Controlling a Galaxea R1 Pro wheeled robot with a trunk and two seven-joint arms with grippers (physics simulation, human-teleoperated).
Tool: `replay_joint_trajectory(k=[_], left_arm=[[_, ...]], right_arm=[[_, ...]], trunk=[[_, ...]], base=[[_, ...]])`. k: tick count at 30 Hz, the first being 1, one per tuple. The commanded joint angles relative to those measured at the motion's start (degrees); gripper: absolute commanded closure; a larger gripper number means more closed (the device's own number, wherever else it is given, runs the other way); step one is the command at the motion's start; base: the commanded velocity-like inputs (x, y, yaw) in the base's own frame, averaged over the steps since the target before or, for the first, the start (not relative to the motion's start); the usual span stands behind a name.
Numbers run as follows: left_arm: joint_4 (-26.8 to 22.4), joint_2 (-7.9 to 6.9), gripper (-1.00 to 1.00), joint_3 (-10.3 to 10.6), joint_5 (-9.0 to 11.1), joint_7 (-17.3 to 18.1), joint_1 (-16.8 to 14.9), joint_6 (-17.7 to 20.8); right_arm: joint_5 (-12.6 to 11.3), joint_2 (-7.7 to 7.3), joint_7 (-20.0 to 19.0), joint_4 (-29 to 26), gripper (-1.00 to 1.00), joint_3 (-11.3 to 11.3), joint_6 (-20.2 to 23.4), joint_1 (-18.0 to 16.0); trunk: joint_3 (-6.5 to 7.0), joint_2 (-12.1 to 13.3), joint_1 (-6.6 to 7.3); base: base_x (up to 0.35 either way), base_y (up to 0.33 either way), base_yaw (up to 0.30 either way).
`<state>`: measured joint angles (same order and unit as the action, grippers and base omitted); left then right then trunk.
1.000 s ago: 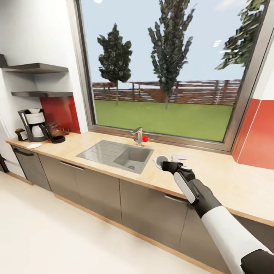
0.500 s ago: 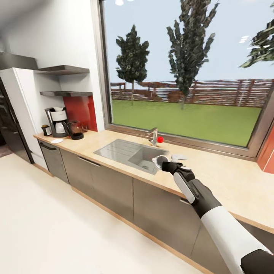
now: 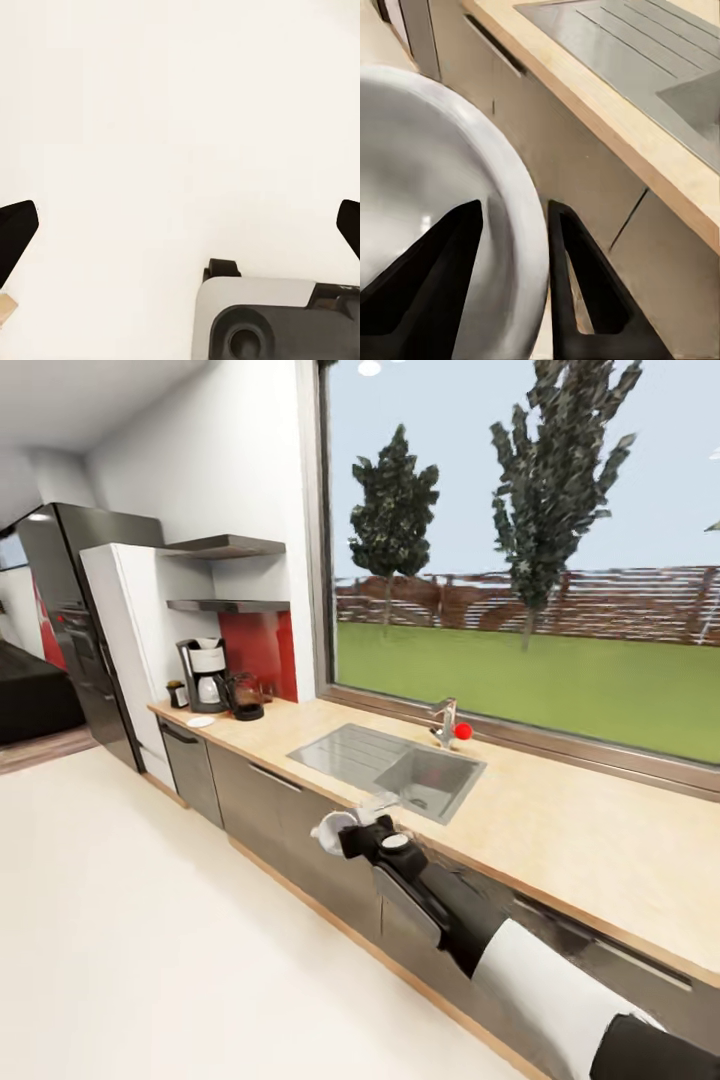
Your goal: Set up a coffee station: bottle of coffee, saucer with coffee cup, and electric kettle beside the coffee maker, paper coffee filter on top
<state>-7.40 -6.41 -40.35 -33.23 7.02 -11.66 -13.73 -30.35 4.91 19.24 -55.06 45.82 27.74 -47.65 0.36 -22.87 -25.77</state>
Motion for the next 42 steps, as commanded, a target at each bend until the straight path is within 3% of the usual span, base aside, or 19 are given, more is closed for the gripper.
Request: replay_joint_trajectory(k=[1, 7, 10, 12, 18, 21, 23, 27, 31, 42], left_arm=[[0.07, -0.01, -1.0, -0.38, -0.34, 0.27, -0.02, -0.15], [0.05, 0.03, -1.0, -0.19, -0.43, 0.35, -0.02, -0.2], [0.18, 0.3, -1.0, -0.11, -0.5, 0.52, -0.02, -0.24], [0.13, 0.58, -1.0, -0.09, -0.49, 0.74, -0.02, -0.24], [-0.22, 1.11, -1.0, -0.25, -0.36, 0.9, -0.62, -0.33], [-0.24, 1.0, -1.0, -0.67, -0.24, 0.89, -0.73, -0.35], [-0.24, 0.93, -1.0, -0.83, -0.06, 0.89, -0.73, -0.41], [-0.12, 0.88, -1.0, -0.8, 1.14, 0.89, -0.42, -3.46], [0.13, 0.95, -1.0, -0.63, 1.93, 0.89, -0.04, -4.67], [0.5, 1.04, -1.0, -0.53, 2.03, 0.89, 0.06, -4.82]], right_arm=[[-0.41, 0.6, 0.55, 1.74, 1.0, 1.19, 0.12, 1.15], [-0.47, 2.91, 0.54, 5.25, 1.0, 2.56, 0.08, 9.86], [-0.37, 3.03, 0.59, 7.01, 1.0, 2.55, 0.05, 14.51], [-0.34, 3.01, 0.61, 11.82, 1.0, 2.55, -0.02, 16.32], [-0.4, 3.09, 0.47, 30.33, 1.0, 2.53, -1.09, 17.2], [-0.41, 3.07, -0.28, 37.6, 1.0, 2.49, -4.91, 17.23], [-0.41, 2.9, -3.86, 41.58, 1.0, 2.44, -7.95, 17.24], [-0.29, 2.66, -17.54, 50.07, 1.0, 2.36, -15.41, 17.24], [-0.27, 2.06, -20.27, 52.93, 1.0, 2.28, -21.52, 17.31], [-0.17, 1.95, -20.6, 53.3, 1.0, 2.33, -22.72, 17.33]], trunk=[[-0.02, -0.05, -0.02], [-0.02, -0.05, -0.02], [-0.02, -0.05, -0.02], [-0.02, -0.05, -0.02], [-0.02, -0.05, -0.02], [-0.02, -0.05, -0.02], [-0.06, -0.05, -0.02], [-0.19, -0.05, -0.02], [-0.3, -0.05, -0.02], [-0.79, -0.05, -0.02]], base=[[0.0, 0.0, 0.269], [0.0, 0.0, 0.269], [0.0, 0.0, 0.269], [0.0, 0.0, 0.269], [0.0, 0.0, 0.269], [0.0, 0.0, 0.269], [0.0, 0.0, 0.269], [0.0, 0.0, 0.269], [0.0, 0.0, 0.269], [0.0, 0.0, 0.246]])
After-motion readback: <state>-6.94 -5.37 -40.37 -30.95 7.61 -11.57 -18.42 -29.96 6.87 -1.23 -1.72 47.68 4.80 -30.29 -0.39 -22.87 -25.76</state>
